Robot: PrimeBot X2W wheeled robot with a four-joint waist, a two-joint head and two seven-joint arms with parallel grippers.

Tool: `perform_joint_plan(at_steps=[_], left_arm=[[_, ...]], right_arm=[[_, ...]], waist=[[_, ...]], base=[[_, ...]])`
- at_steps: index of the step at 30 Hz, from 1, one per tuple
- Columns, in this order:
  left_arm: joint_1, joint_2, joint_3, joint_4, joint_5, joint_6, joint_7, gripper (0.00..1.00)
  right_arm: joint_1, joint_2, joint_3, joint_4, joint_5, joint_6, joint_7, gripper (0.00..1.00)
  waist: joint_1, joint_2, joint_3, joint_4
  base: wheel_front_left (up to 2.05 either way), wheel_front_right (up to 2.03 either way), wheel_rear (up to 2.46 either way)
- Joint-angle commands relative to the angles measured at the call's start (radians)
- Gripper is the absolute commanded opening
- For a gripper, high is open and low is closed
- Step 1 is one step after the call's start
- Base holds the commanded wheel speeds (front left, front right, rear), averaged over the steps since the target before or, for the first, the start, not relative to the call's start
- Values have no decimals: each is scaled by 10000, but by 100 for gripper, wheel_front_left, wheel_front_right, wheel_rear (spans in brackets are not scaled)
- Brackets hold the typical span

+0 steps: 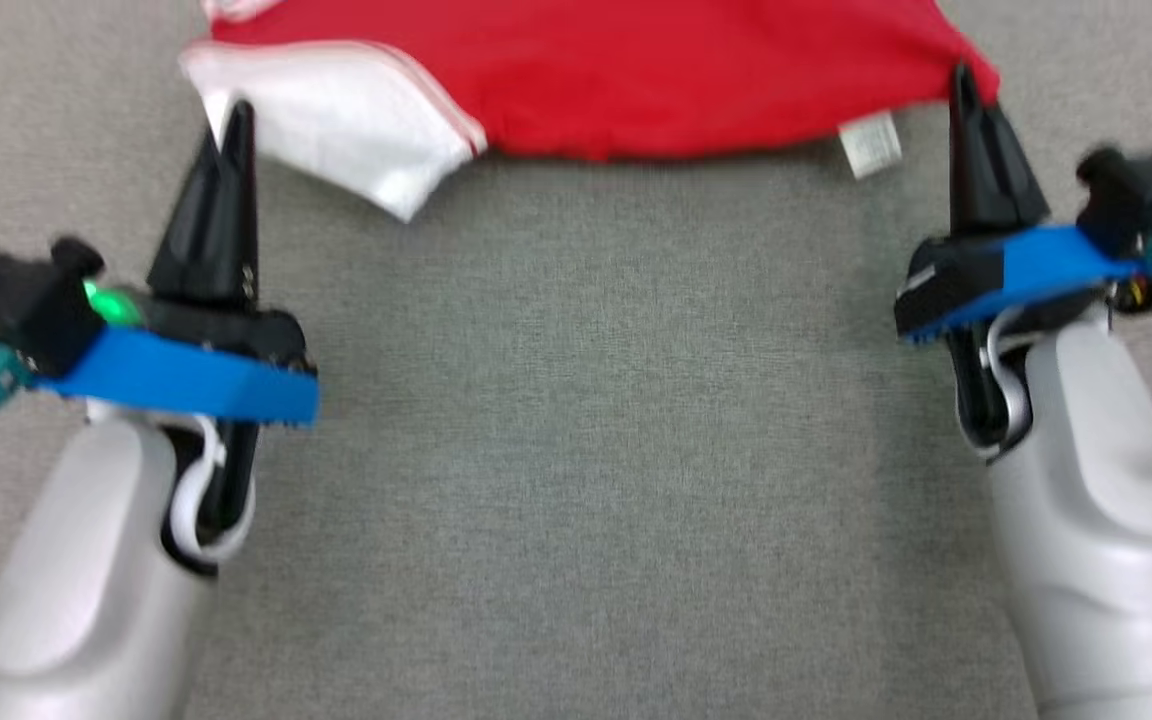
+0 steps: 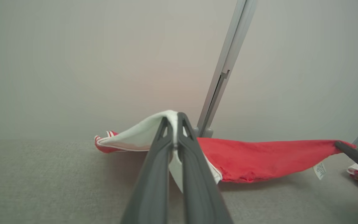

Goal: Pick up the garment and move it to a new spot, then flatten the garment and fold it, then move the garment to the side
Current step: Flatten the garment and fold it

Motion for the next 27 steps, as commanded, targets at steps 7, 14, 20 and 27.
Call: perform_joint_plan(at_steps=[7, 14, 20, 27], left_arm=[[2736, -54, 52, -1574, -297, 477, -19, 0], [5266, 347, -148, -3472, -158, 1352, 361, 0], [6955, 969, -80, -5184, -4, 2038, 892, 0], [8096, 1348, -139, -6524, -87, 2560, 1556, 0]], right_arm=[[2736, -29, -247, -1775, 525, 0, -26, 0], [5546, -25, -479, -3705, 1062, 0, 598, 0], [7431, -28, -574, -5513, 1384, 0, 1574, 0], [8721, -25, -671, -6856, 1459, 0, 3140, 0]], waist=[[2, 0, -1636, -194], [2, 0, -2907, -109], [2, 0, -3593, -100], [2, 0, -3849, -33]], base=[[0, 0, 0], [0, 0, 0], [0, 0, 0], [0, 0, 0]])
